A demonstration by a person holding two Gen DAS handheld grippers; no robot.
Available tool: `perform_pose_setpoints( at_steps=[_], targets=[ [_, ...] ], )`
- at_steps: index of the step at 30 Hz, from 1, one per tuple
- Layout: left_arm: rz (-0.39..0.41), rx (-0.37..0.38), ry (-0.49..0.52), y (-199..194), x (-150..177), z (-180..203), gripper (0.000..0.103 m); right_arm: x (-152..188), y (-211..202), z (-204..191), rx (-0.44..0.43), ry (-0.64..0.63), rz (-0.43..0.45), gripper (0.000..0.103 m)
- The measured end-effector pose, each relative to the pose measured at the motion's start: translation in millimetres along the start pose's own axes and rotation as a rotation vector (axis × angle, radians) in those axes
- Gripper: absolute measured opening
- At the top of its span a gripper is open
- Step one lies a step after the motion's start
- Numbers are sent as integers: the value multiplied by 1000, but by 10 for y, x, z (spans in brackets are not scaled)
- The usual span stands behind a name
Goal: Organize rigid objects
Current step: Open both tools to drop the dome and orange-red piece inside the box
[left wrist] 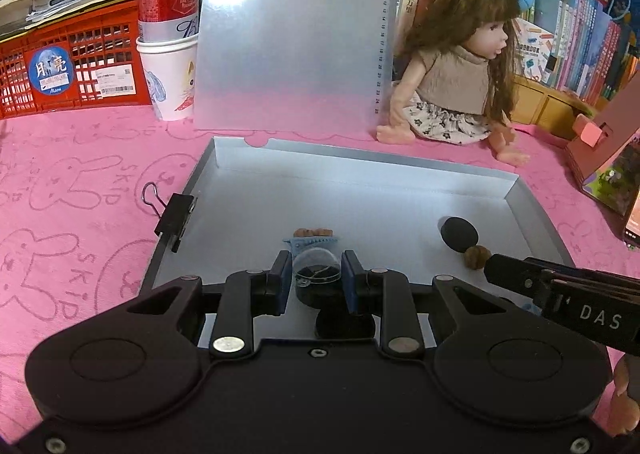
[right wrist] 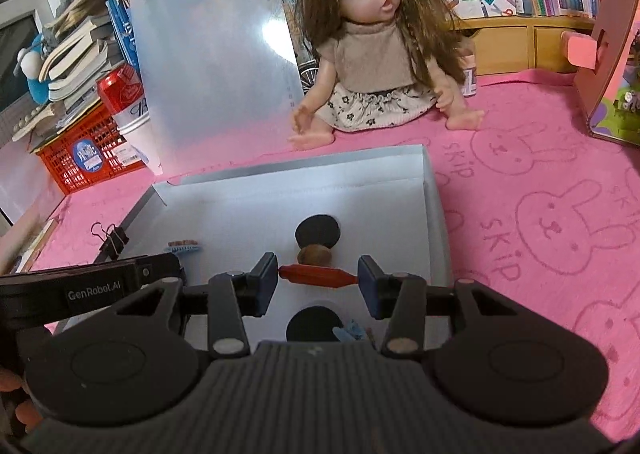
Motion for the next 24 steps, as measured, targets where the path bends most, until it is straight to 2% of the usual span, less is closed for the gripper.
perform_pose_setpoints(
  at_steps=[1, 2, 3, 5, 7, 12, 18, 24],
  targets=[
    [1, -1, -1, -3, 7, 3, 25, 6, 2, 0, 0, 1, -2, 51],
    [5, -4, -3, -9, 13, 3, 30, 9, 1, 2, -4, 4, -2, 58],
    [7, -8, -4, -14, 17, 2, 43, 12, -7, 4, -10, 10, 1, 64],
    [9, -9, -6, -27, 20, 0, 54, 11, -44, 7, -20, 24, 21, 74],
    [12, -5, -13, -49, 22, -9, 55, 6, -78, -1, -20, 23, 35, 77],
    [20, -13, -16, -117, 23, -22, 67, -1, -152, -8, -10, 20, 55, 84],
    [54, -38, 28, -242, 62, 30, 78, 12, -235, -19, 13, 15, 76, 92],
    [78, -35, 45, -404, 106, 61, 82, 42, -341, -67, 34, -17, 91, 97]
  ],
)
Point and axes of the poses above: each gripper's, at about its wrist camera, not at the fingertips, and y roughly the way its jaws point, z to its right, x to its underside, the point moved 2 cm from there along y, roughly the way its jaws point, and after that the axes turned 5 degrees about -x, right-handed, at the moved point
